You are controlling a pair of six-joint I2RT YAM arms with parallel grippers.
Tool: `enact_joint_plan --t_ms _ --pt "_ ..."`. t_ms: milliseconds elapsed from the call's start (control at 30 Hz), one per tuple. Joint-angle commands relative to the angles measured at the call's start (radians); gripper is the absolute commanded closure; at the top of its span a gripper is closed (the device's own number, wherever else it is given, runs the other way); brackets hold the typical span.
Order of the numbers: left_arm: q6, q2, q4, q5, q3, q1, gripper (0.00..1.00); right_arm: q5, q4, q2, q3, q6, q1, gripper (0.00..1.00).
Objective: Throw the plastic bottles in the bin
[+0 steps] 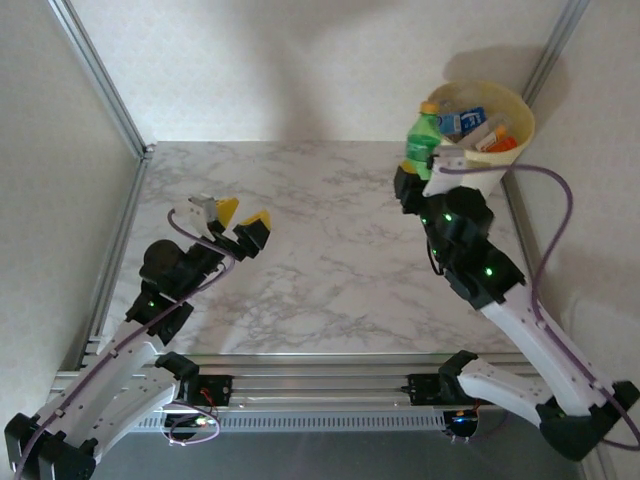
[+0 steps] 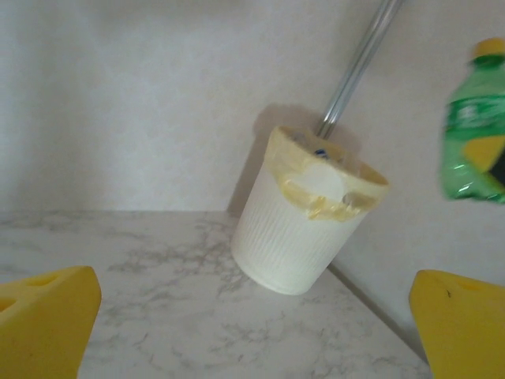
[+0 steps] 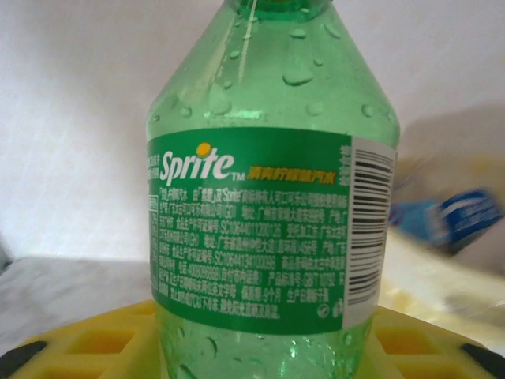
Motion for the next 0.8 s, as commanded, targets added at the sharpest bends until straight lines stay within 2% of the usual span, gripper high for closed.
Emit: enact_joint_plan --t_ms 0,233,333,400,500,567,633,700,767 --pt "0.021 -0.018 -0.050 -0.027 -0.007 -0.008 0.00 0.116 0.219 -0.050 -0.068 -0.249 -0.038 0.59" --pt "0.031 -0.018 -0.060 -0.022 0.005 -0.008 0.00 0.012 0.081 0.054 0.071 -0.160 -0.267 0.56" --pt "0.035 -0.011 -0.062 0.013 0.016 -0.008 0.00 -0.090 -0.139 0.232 0.268 -0.046 -0.407 0.55" --pt "0.034 -0.008 -0.057 0.024 0.016 -0.008 0.00 -0.149 -0.311 0.391 0.453 0.020 -0.483 0.50" --pt "0.029 0.002 -0.048 0.038 0.021 -0.008 0.00 -0.183 -0.536 0.621 0.706 0.071 -0.543 0.37" --pt "0.028 0.007 -0.059 0.041 0.027 -0.009 0.00 -0.191 -0.634 0.715 0.816 0.083 -0.553 0.27" --pt "0.029 0.008 -0.065 0.044 0.030 -0.008 0.00 -0.194 -0.678 0.756 0.855 0.096 -0.557 0.23" --pt "0.032 0.005 -0.069 0.041 0.030 -0.008 0.00 -0.213 -0.656 0.737 0.821 0.105 -0.557 0.16" --pt "0.036 0.008 -0.073 0.038 0.032 -0.008 0.00 -0.220 -0.621 0.693 0.771 0.112 -0.557 0.15"
